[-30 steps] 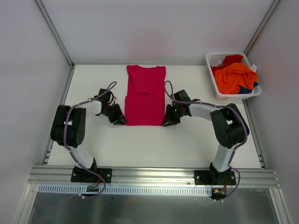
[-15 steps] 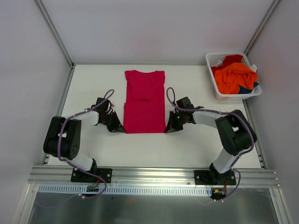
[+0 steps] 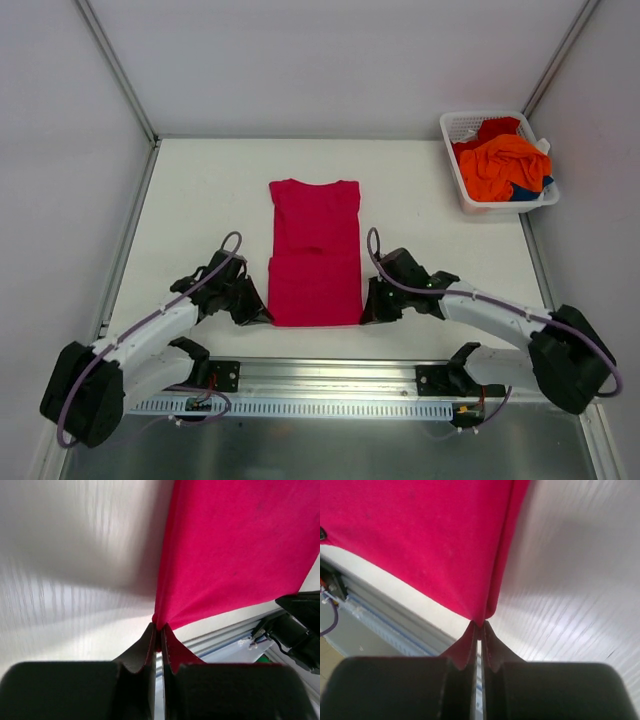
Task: Fold and stack the t-shirts
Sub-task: Grab one side of the 2/3 rectangular tshirt with both arms
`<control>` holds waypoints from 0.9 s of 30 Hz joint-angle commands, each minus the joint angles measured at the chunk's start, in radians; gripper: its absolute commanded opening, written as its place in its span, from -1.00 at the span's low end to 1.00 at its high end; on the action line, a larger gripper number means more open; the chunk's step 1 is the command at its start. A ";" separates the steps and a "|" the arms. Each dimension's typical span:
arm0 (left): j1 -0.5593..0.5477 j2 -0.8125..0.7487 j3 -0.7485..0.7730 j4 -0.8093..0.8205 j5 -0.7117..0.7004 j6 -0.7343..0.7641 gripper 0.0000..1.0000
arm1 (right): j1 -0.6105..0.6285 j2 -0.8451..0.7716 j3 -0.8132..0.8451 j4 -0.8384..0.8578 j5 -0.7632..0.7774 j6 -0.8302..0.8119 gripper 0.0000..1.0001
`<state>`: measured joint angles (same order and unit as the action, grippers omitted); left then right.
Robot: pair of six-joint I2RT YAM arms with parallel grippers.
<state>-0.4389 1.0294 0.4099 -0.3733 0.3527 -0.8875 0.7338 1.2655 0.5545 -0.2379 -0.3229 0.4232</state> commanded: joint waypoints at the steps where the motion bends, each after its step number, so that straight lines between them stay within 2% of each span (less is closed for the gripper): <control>1: -0.052 -0.124 0.006 -0.181 -0.080 -0.151 -1.00 | 0.067 -0.152 -0.022 -0.121 0.107 0.103 -0.99; 5: -0.055 -0.209 0.114 -0.335 -0.167 -0.146 -1.00 | 0.070 -0.309 -0.004 -0.217 0.180 0.118 -0.99; 8: -0.052 -0.149 0.243 -0.365 -0.219 -0.105 -1.00 | 0.064 -0.334 0.063 -0.273 0.231 0.068 -0.99; 13: -0.017 -0.034 0.499 -0.383 -0.247 -0.012 -1.00 | 0.001 -0.275 0.278 -0.327 0.248 -0.038 -0.99; 15: 0.029 0.001 0.588 -0.383 -0.242 0.030 -1.00 | -0.028 -0.240 0.332 -0.330 0.237 -0.095 -0.99; 20: 0.112 0.130 0.730 -0.383 -0.219 0.103 -1.00 | -0.140 -0.120 0.508 -0.334 0.157 -0.225 -0.99; 27: 0.140 0.305 0.866 -0.366 -0.186 0.107 -1.00 | -0.226 0.096 0.682 -0.333 0.090 -0.296 -0.99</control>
<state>-0.3187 1.2942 1.2152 -0.7185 0.1761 -0.8169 0.5381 1.3052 1.1641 -0.5262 -0.2028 0.2008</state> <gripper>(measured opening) 0.019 0.019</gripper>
